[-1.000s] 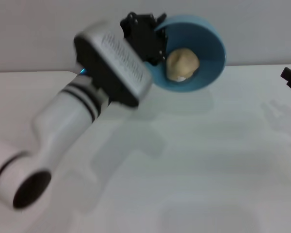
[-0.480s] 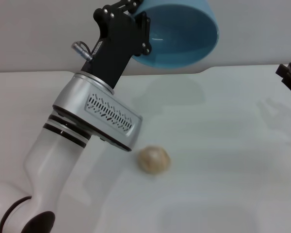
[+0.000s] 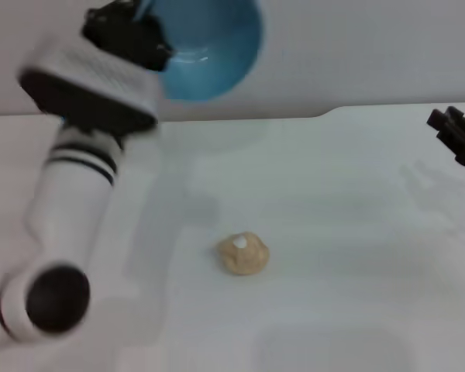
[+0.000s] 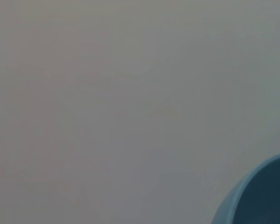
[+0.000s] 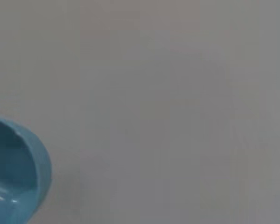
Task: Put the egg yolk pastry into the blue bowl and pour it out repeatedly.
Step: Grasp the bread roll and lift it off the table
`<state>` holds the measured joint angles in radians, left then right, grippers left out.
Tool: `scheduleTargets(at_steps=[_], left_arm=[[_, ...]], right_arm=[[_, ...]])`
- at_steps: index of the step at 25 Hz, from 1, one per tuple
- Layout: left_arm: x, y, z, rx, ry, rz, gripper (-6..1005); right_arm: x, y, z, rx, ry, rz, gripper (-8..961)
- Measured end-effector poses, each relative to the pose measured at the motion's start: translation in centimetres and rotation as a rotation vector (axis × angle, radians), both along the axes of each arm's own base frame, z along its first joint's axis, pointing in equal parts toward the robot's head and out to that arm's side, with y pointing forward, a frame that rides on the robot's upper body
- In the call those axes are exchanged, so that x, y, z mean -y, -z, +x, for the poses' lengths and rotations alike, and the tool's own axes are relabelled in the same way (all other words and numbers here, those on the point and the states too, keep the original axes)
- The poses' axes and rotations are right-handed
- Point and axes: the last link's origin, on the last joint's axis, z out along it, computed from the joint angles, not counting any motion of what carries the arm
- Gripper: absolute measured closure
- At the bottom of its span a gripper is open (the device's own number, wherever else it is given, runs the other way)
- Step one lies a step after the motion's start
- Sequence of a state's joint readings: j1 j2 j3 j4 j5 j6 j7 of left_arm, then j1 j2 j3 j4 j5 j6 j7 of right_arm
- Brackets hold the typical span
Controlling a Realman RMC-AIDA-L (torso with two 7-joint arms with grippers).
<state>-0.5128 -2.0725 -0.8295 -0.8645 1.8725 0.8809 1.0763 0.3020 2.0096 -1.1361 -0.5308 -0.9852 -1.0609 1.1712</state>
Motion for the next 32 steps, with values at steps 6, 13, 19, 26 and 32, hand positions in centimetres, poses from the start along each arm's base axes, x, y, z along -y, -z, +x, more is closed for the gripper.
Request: scheduleTargets(at_steps=[6, 13, 19, 26, 32], left_arm=[[-4.2, -1.1, -4.3, 0.232, -0.333, -0.274, 974], [-5.2, -0.7, -8.1, 0.405, -0.502, -0.552, 975], [-5.5, 0.0, -9.8, 0.413, -0.645, -0.762, 976], [-5.5, 0.0, -9.0, 0.316, -0.800, -0.860, 978], [-5.0, 0.3, -7.3, 0.260, -0.839, -0.929, 979]], right_arm=[[-0.3, 1.6, -1.2, 0.027, -0.044, -0.105, 685], [-1.4, 3.1, -2.5, 0.063, -0.041, -0.317, 686], [-2.6, 4.5, -4.3, 0.135, -0.042, -0.487, 686], [-3.4, 5.5, -7.1, 0.204, -0.055, -0.661, 687], [-3.6, 5.3, -9.1, 0.221, -0.015, -0.840, 687]])
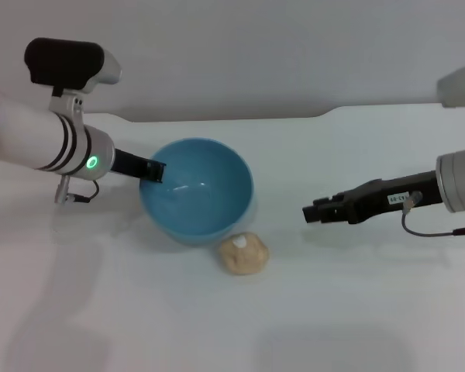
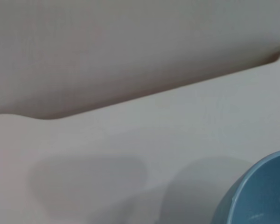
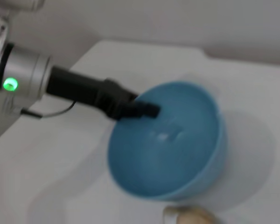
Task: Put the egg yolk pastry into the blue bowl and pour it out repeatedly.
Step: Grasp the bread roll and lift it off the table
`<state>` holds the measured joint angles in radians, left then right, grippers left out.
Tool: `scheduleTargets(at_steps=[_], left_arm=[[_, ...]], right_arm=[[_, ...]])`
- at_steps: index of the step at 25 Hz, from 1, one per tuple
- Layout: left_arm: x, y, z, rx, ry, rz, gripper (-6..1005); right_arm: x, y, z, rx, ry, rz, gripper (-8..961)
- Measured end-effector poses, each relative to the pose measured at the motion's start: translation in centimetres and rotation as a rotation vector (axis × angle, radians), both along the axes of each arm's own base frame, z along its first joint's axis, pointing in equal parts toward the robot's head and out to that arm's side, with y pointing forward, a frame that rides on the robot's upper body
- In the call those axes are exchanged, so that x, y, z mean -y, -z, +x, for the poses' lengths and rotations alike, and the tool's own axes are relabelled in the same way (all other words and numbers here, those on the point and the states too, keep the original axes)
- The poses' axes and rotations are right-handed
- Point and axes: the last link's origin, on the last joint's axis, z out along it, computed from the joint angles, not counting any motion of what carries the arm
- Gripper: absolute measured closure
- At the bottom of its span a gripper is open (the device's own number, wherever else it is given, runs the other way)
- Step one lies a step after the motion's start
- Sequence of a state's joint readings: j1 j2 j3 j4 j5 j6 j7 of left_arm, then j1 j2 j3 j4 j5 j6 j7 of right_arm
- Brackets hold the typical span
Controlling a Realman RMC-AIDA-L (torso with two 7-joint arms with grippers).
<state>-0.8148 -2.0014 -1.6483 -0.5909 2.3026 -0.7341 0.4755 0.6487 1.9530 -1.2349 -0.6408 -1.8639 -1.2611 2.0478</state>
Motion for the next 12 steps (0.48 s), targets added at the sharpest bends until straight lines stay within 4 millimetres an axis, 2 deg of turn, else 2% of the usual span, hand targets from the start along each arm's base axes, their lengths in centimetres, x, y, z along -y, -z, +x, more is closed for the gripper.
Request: scheduleTargets(at_steps=[5, 12], left_arm=[[0.0, 0.1, 1.3, 0.001, 0.009, -0.019, 979], [0.0, 0.4, 3.2, 0.027, 0.063, -0.014, 976]], right_arm=[[-0.3, -0.1, -0.5, 0.088, 0.002, -0.076, 688], [-0.2, 1.6, -0.7, 0.171, -0.020, -0.098, 688]])
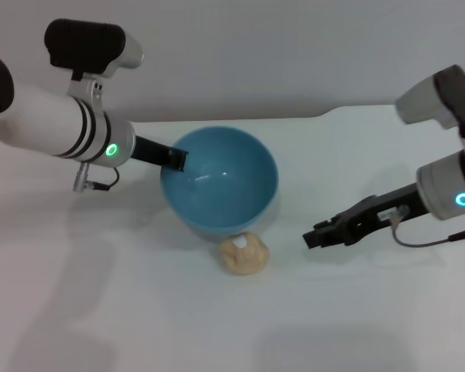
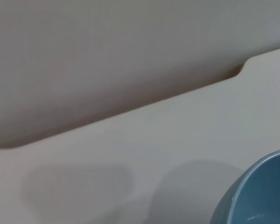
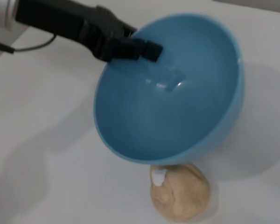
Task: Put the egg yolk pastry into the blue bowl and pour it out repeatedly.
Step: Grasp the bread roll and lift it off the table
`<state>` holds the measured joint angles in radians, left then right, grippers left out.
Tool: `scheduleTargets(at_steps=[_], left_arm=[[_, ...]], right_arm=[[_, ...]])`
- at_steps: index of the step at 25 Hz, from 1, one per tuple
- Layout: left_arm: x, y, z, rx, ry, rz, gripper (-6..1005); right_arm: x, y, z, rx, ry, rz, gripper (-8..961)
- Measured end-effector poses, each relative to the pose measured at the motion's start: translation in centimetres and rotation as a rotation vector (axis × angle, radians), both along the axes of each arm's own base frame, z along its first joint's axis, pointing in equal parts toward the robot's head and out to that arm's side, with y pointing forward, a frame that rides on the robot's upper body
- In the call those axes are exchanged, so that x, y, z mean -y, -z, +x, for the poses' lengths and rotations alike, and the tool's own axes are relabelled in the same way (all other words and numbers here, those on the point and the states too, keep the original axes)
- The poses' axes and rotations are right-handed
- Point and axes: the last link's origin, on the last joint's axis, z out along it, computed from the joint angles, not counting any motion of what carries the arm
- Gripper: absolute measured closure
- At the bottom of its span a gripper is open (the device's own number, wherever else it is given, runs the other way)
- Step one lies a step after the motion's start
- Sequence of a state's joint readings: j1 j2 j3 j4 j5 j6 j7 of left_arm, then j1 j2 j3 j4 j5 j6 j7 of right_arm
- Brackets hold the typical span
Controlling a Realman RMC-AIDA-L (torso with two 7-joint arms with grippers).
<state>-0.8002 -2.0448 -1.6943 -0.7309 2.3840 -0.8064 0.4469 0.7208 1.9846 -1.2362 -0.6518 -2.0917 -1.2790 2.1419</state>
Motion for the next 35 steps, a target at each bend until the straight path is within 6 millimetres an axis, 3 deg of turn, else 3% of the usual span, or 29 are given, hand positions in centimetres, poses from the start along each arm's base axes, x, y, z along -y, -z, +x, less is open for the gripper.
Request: scheduleTargets(at_steps=[11, 35], left_arm=[[-0.8, -0.5, 2.6, 0.019, 0.063, 0.021, 975], [-2.3, -2.0, 3.9, 0.069, 0.089, 0.119, 975]], right_arm=[[0.2, 4.1, -1.9, 0.078, -0.116, 0.019, 689], [0.4, 7.3, -2.1, 0.101, -0.156, 0.087, 691]])
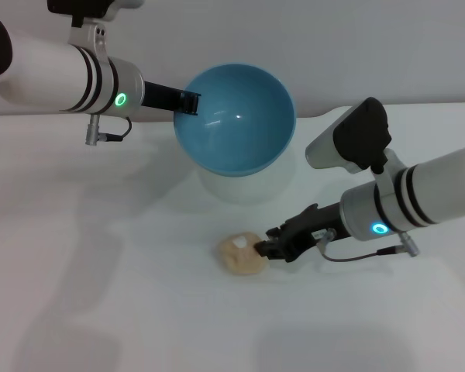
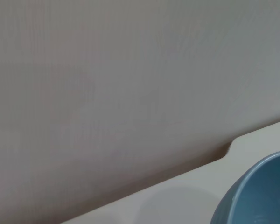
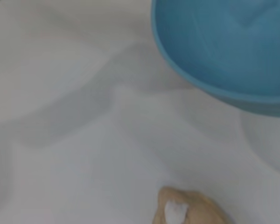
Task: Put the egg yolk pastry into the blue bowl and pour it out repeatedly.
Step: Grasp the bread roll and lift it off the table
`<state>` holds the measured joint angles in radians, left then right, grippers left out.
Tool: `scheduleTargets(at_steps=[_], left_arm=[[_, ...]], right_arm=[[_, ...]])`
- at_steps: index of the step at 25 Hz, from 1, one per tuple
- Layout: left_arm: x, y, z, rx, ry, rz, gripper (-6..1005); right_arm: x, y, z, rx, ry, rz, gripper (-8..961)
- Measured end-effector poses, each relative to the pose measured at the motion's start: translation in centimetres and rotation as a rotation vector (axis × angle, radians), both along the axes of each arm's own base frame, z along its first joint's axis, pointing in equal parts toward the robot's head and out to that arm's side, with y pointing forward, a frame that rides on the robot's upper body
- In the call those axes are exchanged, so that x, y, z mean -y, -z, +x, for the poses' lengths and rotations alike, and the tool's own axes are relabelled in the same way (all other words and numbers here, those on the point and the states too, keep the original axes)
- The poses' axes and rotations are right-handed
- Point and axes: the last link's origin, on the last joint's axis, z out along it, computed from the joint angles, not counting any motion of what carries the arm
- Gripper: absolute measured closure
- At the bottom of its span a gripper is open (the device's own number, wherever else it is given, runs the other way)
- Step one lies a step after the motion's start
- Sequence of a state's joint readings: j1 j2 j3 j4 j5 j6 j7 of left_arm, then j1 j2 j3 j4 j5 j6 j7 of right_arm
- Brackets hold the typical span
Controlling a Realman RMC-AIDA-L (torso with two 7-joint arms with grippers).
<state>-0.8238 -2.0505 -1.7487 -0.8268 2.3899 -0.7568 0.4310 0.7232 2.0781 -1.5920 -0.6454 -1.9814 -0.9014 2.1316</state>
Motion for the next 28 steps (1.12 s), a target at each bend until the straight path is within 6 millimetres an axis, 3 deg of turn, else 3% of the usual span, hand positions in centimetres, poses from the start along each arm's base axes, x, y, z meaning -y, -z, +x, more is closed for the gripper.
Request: scheduleTargets(at_steps=[10, 23, 28], left_arm=[[0.1, 0.1, -0.2, -0.003, -0.001, -0.006, 975], [0.2, 0.3, 0.0, -0.010, 0.008, -0.015, 974], [0.3, 0.3, -0.2, -0.012, 0.004, -0.018, 975]], right_arm=[[-0.3, 1.1, 0.7, -0.074, -0.031, 0.091, 692], [0.4, 1.9, 0.8, -0.078, -0.028, 0.079, 693], [0.5, 1.9, 1.1, -0.078, -0.020, 0.080, 883]])
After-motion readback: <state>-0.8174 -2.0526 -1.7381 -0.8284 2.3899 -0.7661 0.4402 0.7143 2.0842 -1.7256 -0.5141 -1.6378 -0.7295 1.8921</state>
